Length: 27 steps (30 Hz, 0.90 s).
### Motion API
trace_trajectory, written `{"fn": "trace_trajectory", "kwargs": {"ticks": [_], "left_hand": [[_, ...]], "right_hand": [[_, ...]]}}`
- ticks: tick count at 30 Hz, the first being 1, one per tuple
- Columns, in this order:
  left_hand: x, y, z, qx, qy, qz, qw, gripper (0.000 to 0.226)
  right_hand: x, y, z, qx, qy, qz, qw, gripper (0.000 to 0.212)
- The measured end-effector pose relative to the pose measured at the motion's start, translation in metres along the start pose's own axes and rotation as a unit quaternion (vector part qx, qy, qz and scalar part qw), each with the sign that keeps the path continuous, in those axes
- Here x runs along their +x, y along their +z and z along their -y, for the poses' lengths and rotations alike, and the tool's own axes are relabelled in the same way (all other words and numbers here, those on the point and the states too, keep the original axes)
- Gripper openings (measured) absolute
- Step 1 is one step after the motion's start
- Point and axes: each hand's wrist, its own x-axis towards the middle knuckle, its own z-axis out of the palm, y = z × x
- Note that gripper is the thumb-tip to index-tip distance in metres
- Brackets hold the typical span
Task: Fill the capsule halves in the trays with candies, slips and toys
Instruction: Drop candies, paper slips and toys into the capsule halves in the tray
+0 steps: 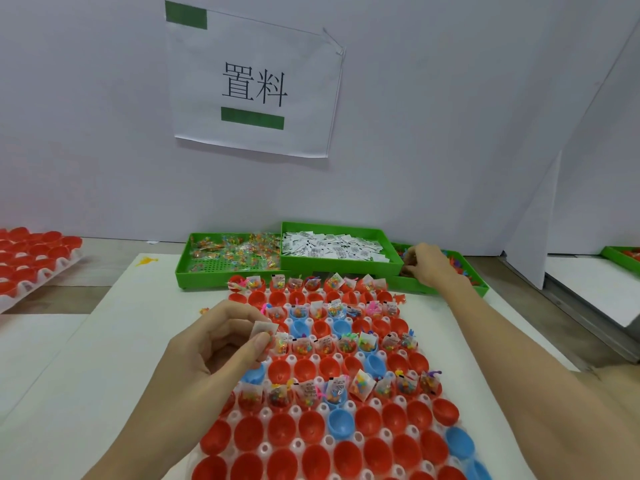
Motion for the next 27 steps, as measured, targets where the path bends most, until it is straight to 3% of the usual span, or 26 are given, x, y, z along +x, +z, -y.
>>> {"fn": "trace_trajectory", "kwargs": {"ticks": [8,17,27], "left_hand": [[0.000,-0.001,0.002,0.018,-0.003,0.002,1.000,0.013],[-0.002,0.002,-0.001,0.016,-0.010,0.002,1.000,0.012],[-0.003,0.003,-0.005,0.000,-0.018,0.000,1.000,0.009]], "right_hand": [[-0.017,-0.007,-0.007,0.099,0.017,-0.117,0.988,0.011],[-0.047,-0.010,-0.010,0.219,0.052,-0.174,0.959,0.015],[-0.117,-0.039,0.037,0.426,-0.014,-0.155,0.891,0.015]]}}
